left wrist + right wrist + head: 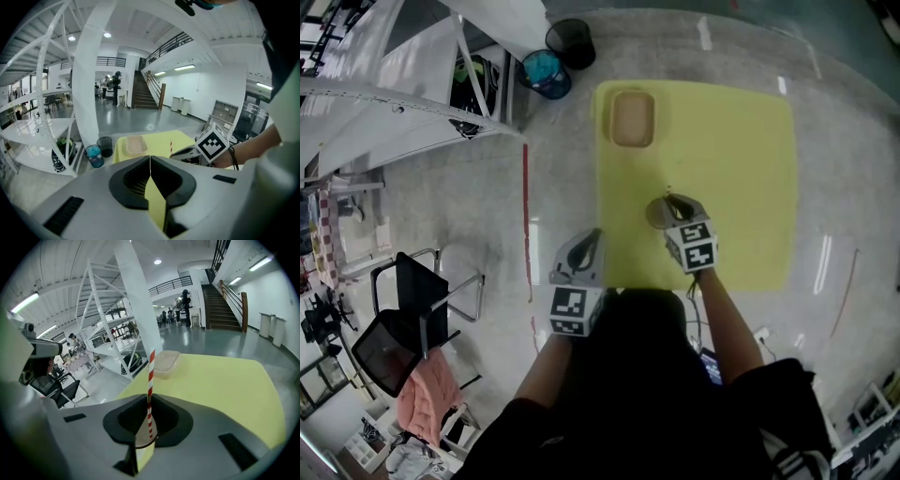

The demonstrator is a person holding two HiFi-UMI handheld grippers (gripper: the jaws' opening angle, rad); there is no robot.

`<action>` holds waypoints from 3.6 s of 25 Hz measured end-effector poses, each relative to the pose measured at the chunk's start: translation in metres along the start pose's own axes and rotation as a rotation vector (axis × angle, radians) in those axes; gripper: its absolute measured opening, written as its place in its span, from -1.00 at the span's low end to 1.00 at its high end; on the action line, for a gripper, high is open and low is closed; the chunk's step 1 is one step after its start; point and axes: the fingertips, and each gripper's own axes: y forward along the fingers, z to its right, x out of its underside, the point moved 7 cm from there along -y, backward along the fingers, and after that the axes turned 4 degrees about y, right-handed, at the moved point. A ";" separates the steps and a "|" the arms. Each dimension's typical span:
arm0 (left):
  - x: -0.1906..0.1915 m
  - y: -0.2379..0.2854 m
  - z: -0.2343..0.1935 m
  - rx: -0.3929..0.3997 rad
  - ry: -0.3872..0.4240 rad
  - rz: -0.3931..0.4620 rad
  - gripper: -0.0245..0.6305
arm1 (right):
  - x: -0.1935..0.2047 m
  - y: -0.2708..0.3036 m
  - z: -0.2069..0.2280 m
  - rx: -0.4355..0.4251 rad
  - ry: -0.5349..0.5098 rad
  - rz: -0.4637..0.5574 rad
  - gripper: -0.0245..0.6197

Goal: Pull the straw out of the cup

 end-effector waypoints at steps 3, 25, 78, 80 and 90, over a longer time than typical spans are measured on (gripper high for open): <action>-0.002 0.001 0.002 0.011 0.012 0.001 -0.78 | 0.000 -0.004 0.000 -0.001 0.010 0.011 -0.80; -0.018 -0.012 0.013 0.133 0.079 0.082 -0.78 | -0.014 -0.068 -0.039 0.084 0.028 0.201 -0.80; -0.097 -0.070 0.016 0.311 0.200 0.386 -0.78 | -0.075 -0.236 -0.152 0.329 0.040 0.660 -0.81; -0.096 -0.071 0.021 0.305 0.188 0.384 -0.78 | -0.073 -0.242 -0.146 0.319 0.054 0.668 -0.81; -0.100 -0.072 0.031 0.285 0.197 0.412 -0.78 | -0.073 -0.244 -0.139 0.306 0.016 0.670 -0.81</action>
